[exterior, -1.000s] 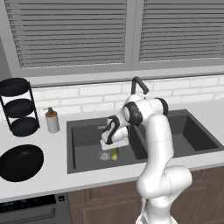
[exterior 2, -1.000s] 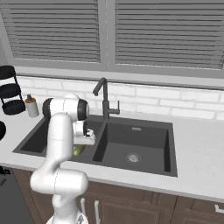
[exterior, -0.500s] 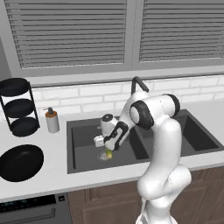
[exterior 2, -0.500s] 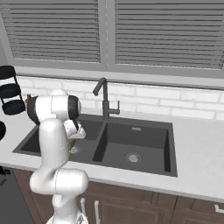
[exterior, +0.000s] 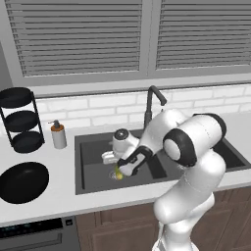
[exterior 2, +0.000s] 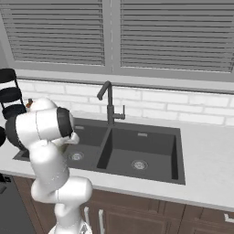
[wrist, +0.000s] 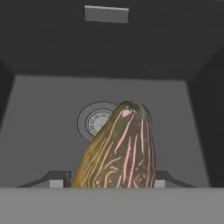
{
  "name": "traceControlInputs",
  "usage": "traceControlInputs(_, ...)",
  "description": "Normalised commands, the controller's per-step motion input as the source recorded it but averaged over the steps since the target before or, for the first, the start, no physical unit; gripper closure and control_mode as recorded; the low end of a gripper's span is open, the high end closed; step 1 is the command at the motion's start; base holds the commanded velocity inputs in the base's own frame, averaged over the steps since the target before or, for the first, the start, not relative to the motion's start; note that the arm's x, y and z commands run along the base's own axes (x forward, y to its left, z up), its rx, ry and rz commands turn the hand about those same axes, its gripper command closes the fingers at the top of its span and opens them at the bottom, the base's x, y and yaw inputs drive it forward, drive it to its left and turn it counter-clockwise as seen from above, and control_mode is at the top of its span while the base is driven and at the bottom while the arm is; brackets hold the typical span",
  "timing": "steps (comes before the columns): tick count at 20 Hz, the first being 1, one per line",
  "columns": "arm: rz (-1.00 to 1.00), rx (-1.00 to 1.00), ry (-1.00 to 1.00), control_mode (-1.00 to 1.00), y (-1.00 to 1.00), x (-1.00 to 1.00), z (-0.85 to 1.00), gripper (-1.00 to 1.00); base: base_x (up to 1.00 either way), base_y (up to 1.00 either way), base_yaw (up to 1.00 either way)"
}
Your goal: Pick the cucumber from the sink and place it in the bowl. Then pick the bowl and place it in the microwave. Then close the microwave door and press the start button.
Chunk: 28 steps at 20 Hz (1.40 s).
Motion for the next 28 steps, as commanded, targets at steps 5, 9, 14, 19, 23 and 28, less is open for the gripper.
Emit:
traceControlInputs(5, 0.0, 0.05, 0.0, -1.0, 0.19, -0.38, 1.0, 1.0, 0.0, 0.0, 0.0)
traceControlInputs(9, 0.0, 0.04, 0.0, -1.0, 0.22, -0.36, 1.0, 1.0, 0.0, 0.0, 0.0)
traceControlInputs(14, 0.0, 0.07, 0.0, -1.0, 0.35, -0.39, 0.78, 1.0, 0.0, 0.0, 0.0)
traceControlInputs(19, 0.07, 0.14, -0.05, -1.0, 0.29, -0.68, 0.1, 1.0, 0.0, 0.0, 0.0)
traceControlInputs(23, 0.1, 0.12, 0.02, -1.0, 0.72, -0.18, 0.21, 1.0, 0.0, 0.0, 0.0)
traceControlInputs(28, 0.11, 0.03, -0.01, -1.0, 0.92, 0.0, 0.02, 1.0, 0.0, 0.0, 0.0)
